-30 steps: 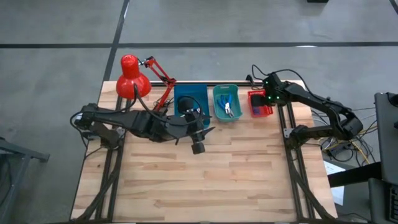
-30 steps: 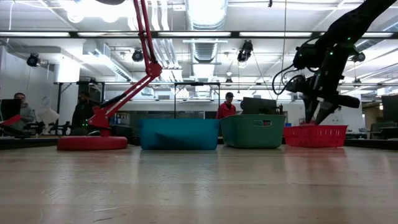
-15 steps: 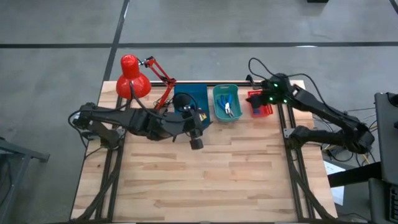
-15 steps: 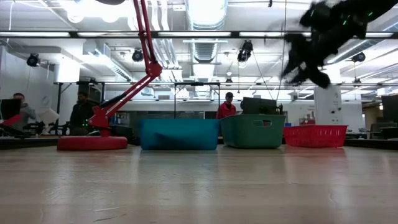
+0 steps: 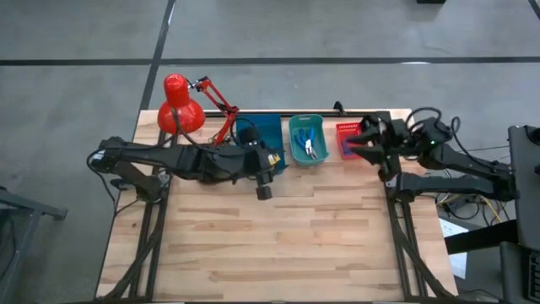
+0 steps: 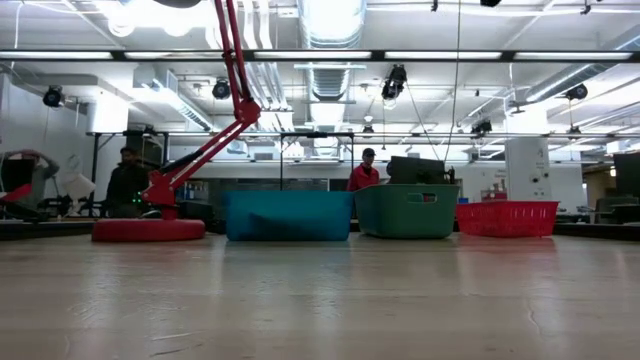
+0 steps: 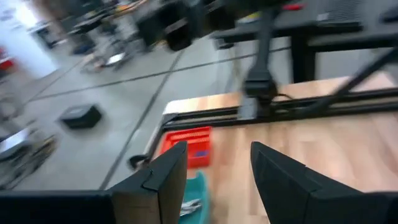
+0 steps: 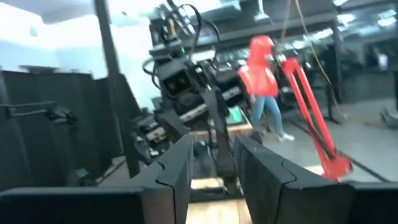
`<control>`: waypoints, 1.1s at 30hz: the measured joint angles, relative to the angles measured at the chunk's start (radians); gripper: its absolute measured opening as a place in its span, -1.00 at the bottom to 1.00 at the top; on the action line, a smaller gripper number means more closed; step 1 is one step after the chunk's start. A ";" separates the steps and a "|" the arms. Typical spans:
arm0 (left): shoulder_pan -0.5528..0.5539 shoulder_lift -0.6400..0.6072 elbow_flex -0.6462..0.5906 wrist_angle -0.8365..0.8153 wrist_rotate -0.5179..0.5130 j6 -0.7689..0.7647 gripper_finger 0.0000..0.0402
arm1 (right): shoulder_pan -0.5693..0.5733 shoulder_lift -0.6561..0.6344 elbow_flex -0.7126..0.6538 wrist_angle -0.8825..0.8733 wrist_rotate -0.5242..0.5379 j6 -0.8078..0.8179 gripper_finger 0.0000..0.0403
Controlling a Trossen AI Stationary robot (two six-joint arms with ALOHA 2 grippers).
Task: Pick & Place School Supplies
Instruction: Return to Home Position
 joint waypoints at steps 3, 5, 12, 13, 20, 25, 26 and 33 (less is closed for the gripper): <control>0.017 -0.059 -0.112 0.074 0.070 0.047 -0.09 | 0.053 0.053 0.000 -0.015 0.090 0.000 -0.42; 0.024 -0.109 -0.207 0.136 0.060 0.055 -0.09 | 0.069 0.103 -0.001 -0.019 0.113 -0.014 -0.41; 0.032 -0.274 -0.620 0.570 0.070 0.052 -0.09 | 0.144 0.339 -0.002 0.191 0.107 -0.097 -0.47; 0.029 -0.290 -0.673 0.629 0.080 0.054 -0.09 | 0.153 0.367 -0.002 0.248 0.107 -0.128 -0.48; 0.029 -0.417 -0.958 0.838 0.105 -0.047 -0.09 | 0.173 0.461 -0.001 0.297 0.055 -0.188 -0.55; 0.029 -0.537 -1.116 0.846 0.104 -0.150 -0.09 | 0.173 0.405 -0.003 0.186 0.023 -0.153 -0.59; 0.029 -0.560 -1.147 0.851 0.104 -0.180 -0.09 | 0.172 0.385 -0.006 0.155 0.023 -0.157 -0.60; 0.030 -0.704 -1.304 0.915 0.101 -0.232 -0.09 | 0.172 0.221 -0.044 -0.019 0.026 -0.255 -0.65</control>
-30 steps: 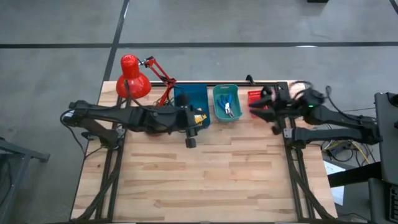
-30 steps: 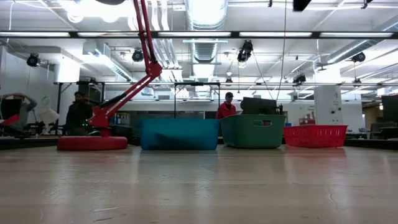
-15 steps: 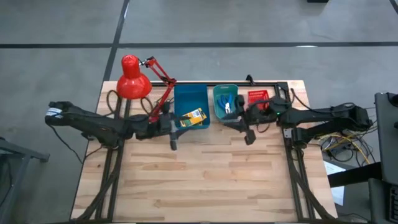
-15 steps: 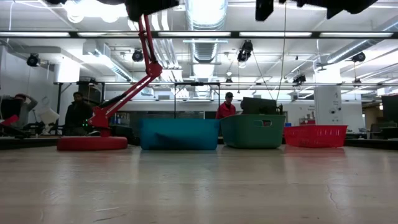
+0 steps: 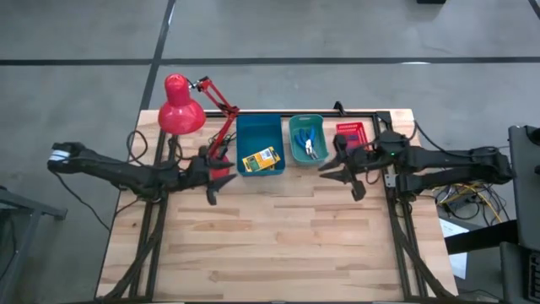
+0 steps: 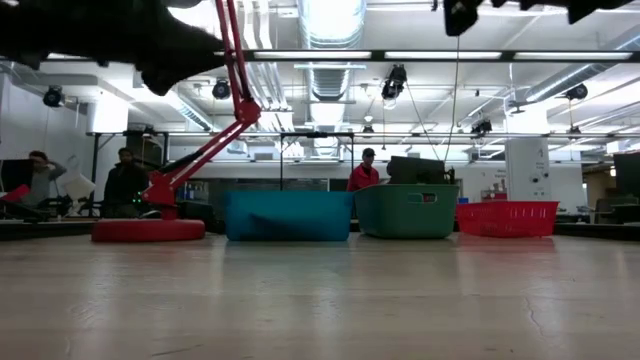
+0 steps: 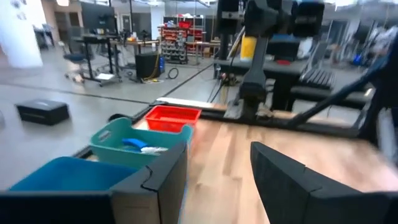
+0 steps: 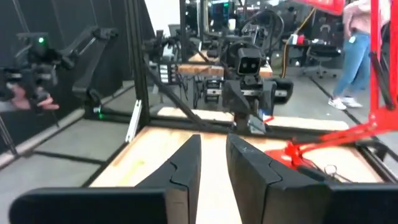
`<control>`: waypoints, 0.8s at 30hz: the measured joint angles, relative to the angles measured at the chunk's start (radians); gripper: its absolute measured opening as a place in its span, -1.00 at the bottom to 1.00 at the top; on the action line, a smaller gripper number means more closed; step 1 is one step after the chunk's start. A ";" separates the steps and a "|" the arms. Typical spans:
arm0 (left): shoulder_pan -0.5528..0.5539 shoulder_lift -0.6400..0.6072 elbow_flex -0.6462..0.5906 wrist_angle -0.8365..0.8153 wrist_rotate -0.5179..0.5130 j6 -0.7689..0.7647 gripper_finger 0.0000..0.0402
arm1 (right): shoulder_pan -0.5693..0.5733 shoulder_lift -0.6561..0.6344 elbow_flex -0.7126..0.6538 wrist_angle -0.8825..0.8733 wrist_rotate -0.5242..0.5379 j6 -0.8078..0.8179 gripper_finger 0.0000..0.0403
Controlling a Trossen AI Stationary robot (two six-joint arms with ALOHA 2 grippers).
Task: Pick & Place School Supplies
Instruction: Return to Home Position
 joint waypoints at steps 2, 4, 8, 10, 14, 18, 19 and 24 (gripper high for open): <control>0.000 -0.029 -0.038 0.002 -0.013 0.058 -0.09 | 0.000 -0.047 -0.012 -0.059 0.000 0.003 -0.66; 0.000 -0.057 -0.075 0.001 -0.014 0.064 -0.09 | 0.000 -0.085 -0.032 -0.071 0.000 0.021 -0.66; 0.000 -0.088 -0.136 0.022 -0.015 0.045 -0.09 | 0.001 -0.149 -0.078 -0.044 -0.001 0.020 -0.64; 0.000 -0.093 -0.159 0.038 -0.015 0.045 -0.09 | 0.000 -0.175 -0.119 -0.005 0.000 0.022 -0.63; 0.000 -0.100 -0.195 0.090 -0.016 0.050 -0.09 | 0.001 -0.216 -0.228 0.113 -0.006 0.031 -0.60; 0.000 -0.103 -0.218 0.106 -0.016 0.090 -0.09 | 0.000 -0.261 -0.354 0.245 -0.005 0.098 -0.59; 0.000 -0.103 -0.224 0.112 -0.016 0.109 -0.09 | 0.000 -0.274 -0.383 0.284 -0.002 0.114 -0.59; 0.000 -0.111 -0.250 0.167 -0.014 0.210 -0.09 | -0.001 -0.395 -0.526 0.393 0.009 0.176 -0.63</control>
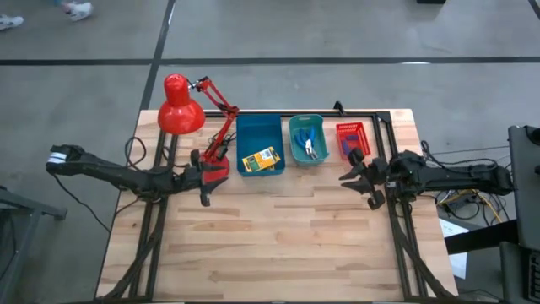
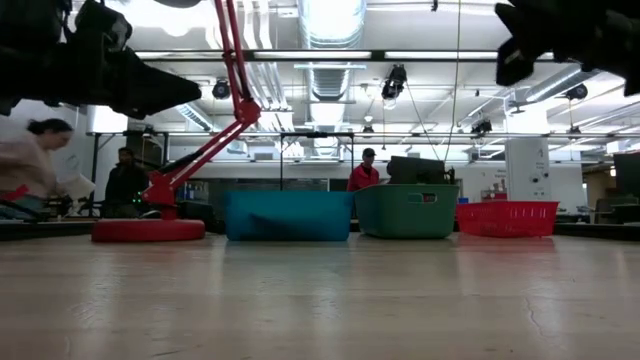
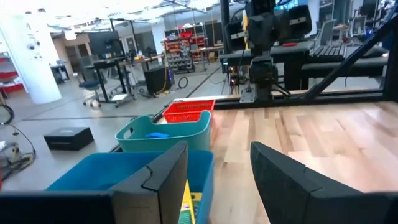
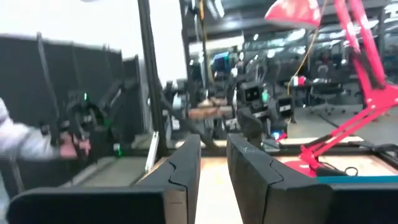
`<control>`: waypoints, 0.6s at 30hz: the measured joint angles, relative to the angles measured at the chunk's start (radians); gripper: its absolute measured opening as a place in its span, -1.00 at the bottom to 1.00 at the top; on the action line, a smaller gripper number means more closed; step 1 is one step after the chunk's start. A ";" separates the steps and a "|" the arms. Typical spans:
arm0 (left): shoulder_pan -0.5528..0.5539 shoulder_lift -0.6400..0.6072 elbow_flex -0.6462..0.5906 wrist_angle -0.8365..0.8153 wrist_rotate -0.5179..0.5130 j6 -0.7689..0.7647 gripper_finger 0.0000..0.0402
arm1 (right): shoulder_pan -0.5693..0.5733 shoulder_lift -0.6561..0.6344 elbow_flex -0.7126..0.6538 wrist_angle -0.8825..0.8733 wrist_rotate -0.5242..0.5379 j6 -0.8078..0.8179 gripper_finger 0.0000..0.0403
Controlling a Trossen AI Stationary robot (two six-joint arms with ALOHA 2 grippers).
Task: Pick & Place School Supplies
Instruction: Return to Home Position
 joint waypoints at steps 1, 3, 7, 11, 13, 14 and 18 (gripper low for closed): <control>0.000 -0.004 -0.002 0.001 0.000 0.010 -0.09 | 0.000 -0.030 -0.021 0.010 0.012 0.020 -0.64; 0.000 -0.009 -0.005 -0.001 -0.002 0.026 -0.09 | 0.000 -0.096 -0.059 0.020 0.031 0.050 -0.66; 0.000 -0.020 -0.005 0.029 -0.080 0.023 -0.09 | 0.000 -0.232 -0.119 0.003 0.079 0.078 -0.66; 0.000 -0.043 -0.007 0.028 -0.153 0.054 -0.09 | 0.001 -0.349 -0.118 -0.052 0.099 0.055 -0.62; 0.000 -0.059 -0.016 0.029 -0.164 0.069 -0.09 | 0.001 -0.401 -0.118 -0.075 0.098 0.040 -0.61; 0.000 -0.068 -0.023 0.028 -0.165 0.077 -0.09 | 0.001 -0.428 -0.118 -0.095 0.098 0.030 -0.60; -0.001 -0.114 -0.038 -0.014 -0.160 0.077 -0.09 | 0.001 -0.463 -0.118 -0.178 0.094 0.046 -0.58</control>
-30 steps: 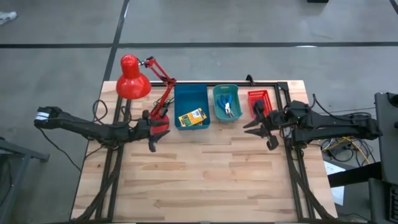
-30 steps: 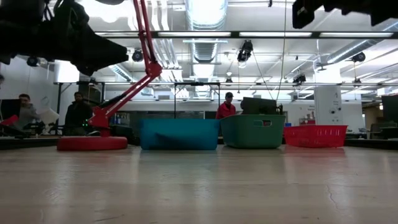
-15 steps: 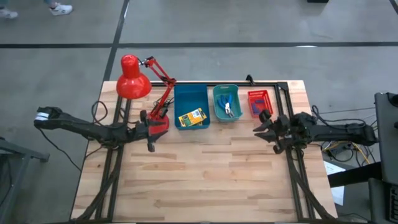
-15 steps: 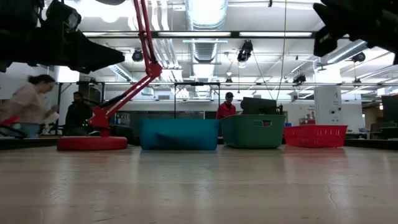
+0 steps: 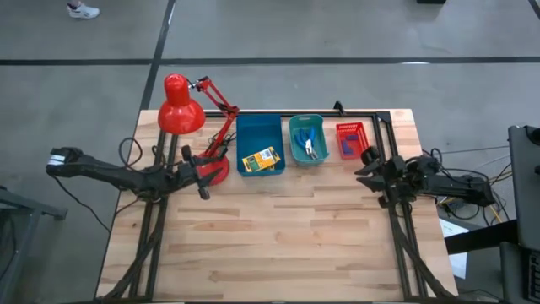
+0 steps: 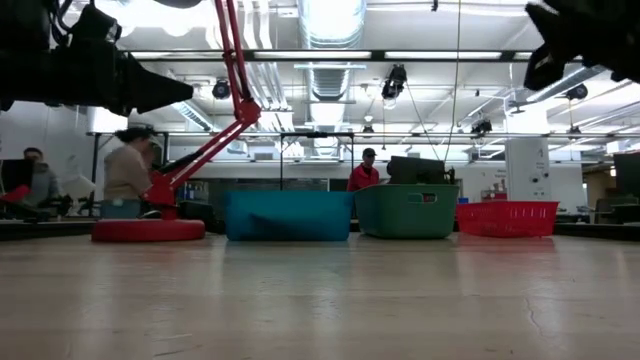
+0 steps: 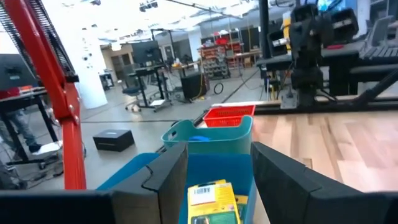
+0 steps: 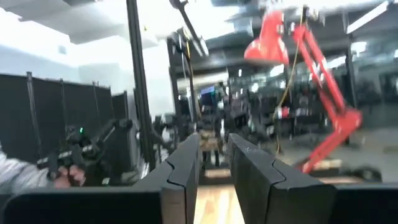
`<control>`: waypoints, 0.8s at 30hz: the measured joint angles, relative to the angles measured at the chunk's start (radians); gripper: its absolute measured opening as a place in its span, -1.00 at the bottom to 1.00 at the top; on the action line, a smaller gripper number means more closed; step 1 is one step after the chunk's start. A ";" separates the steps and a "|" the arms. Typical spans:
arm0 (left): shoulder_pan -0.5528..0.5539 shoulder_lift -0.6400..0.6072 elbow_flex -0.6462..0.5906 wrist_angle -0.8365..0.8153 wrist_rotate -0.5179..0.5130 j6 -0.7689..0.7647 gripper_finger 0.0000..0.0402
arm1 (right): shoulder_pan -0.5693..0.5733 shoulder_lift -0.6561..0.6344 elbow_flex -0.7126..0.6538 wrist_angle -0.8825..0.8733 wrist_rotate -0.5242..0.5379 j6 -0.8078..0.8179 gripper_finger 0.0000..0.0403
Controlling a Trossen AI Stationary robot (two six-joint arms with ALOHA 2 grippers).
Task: Pick & Place School Supplies
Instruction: Return to Home Position
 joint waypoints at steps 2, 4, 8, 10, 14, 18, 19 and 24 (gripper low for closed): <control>-0.001 -0.017 0.000 -0.011 0.003 0.001 -0.09 | 0.000 0.007 0.000 -0.033 -0.005 0.026 -0.58; -0.002 -0.037 0.000 -0.021 0.003 0.018 -0.09 | 0.000 0.001 0.000 -0.061 -0.005 0.050 -0.59; -0.008 -0.083 -0.001 -0.041 0.007 0.064 -0.09 | 0.000 -0.001 0.006 -0.063 -0.006 0.051 -0.62; -0.009 -0.111 -0.001 -0.069 -0.004 0.084 -0.09 | 0.000 -0.001 0.020 -0.084 -0.006 0.040 -0.64; -0.010 -0.181 -0.001 -0.152 -0.016 0.095 -0.09 | 0.000 -0.001 0.081 -0.227 -0.007 0.035 -0.66; -0.014 -0.258 -0.001 -0.245 -0.015 0.095 -0.09 | 0.000 -0.001 0.173 -0.344 -0.005 -0.002 -0.65; -0.014 -0.276 -0.001 -0.265 -0.015 0.094 -0.09 | 0.000 -0.001 0.194 -0.361 -0.006 -0.029 -0.65; -0.018 -0.369 -0.001 -0.364 0.004 0.092 -0.09 | 0.000 -0.001 0.265 -0.465 0.010 -0.120 -0.61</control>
